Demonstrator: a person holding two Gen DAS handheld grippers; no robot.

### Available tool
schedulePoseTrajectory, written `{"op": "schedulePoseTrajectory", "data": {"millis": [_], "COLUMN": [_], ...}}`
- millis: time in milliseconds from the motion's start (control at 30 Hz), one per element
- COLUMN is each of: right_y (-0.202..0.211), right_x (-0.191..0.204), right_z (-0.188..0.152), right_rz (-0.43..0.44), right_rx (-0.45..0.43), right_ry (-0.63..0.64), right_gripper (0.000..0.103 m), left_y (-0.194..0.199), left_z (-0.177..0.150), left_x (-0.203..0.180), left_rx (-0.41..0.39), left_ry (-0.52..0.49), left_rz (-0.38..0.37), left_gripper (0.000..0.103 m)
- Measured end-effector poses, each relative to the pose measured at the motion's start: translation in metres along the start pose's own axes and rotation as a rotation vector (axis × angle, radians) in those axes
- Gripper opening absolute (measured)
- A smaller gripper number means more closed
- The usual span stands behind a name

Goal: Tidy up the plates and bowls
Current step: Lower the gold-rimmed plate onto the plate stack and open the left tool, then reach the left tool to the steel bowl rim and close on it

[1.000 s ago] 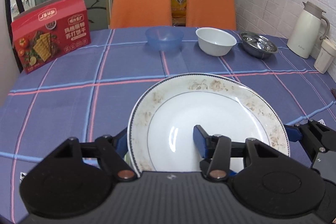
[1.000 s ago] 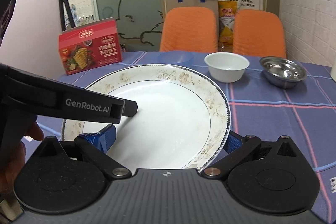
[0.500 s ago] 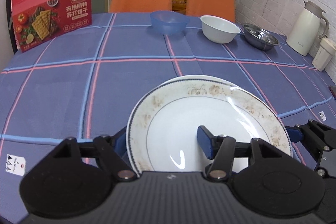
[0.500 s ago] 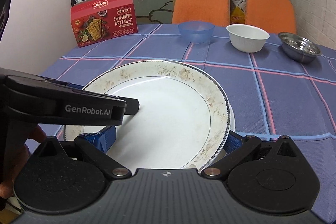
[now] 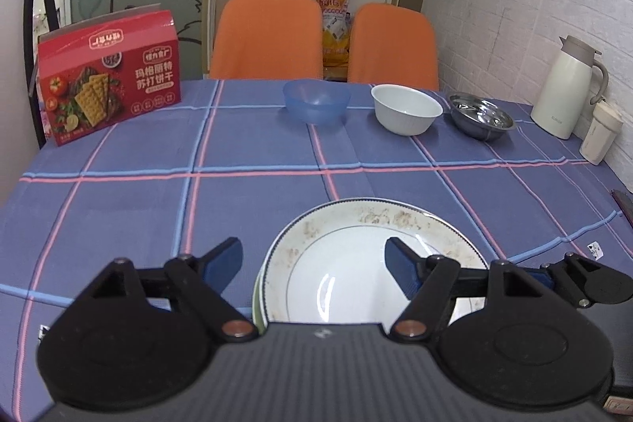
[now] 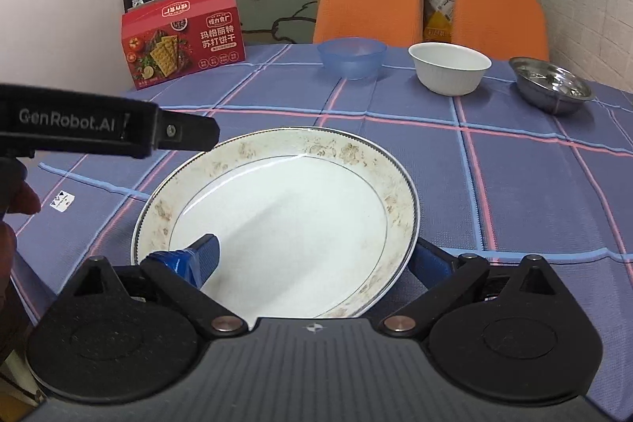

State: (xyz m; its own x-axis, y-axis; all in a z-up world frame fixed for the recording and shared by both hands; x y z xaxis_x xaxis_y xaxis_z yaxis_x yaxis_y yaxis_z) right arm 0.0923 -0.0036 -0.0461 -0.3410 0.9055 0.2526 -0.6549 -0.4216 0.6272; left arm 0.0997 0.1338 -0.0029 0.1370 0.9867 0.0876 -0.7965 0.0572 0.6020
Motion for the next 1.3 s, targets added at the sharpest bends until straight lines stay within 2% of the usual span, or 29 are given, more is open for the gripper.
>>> {"op": "schedulePoseTrajectory", "data": {"millis": [100,333,533,933,1300], "right_y": [0.001,0.017,0.022,0.041,0.043], "right_x": [0.002,-0.017,-0.039,-0.103,-0.151], "right_z": [0.000,0.009,0.007,0.013,0.010], "right_rz": [-0.003,0.003,0.018,-0.023,-0.013], "right_rx": [-0.001,-0.045,-0.024,-0.077,-0.088], "right_ry": [0.045,-0.023,-0.106,-0.267,-0.376], "right_gripper": [0.089,0.089,0.089,0.089,0.089], "left_y": [0.003,0.002,0.000,-0.014,-0.041], "left_z": [0.000,0.004,0.011,0.027,0.043], "left_x": [-0.001,-0.018,-0.037,-0.083,-0.124], "left_rx": [-0.005,-0.006,-0.009,0.018,0.065], "left_ry": [0.001,-0.022,-0.037,-0.115,-0.197], "left_rz": [0.000,-0.021,-0.042,-0.072,-0.097], "left_gripper": [0.072,0.072,0.072,0.072,0.072]}}
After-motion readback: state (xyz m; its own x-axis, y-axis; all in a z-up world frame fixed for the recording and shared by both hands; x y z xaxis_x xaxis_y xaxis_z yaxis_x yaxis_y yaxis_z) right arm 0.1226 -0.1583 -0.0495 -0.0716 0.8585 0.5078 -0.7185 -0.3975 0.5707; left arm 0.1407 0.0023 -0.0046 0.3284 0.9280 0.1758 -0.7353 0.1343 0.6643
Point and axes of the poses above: each gripper's, at about its wrist camera, not at the fingertips, and y roughly against the way its jaws point, x to its left, z to its top, the point moved 6 cm from there along -y, roughly the way its jaws point, and after that the axes turned 15 degrees about -y, right-handed, at the moved point
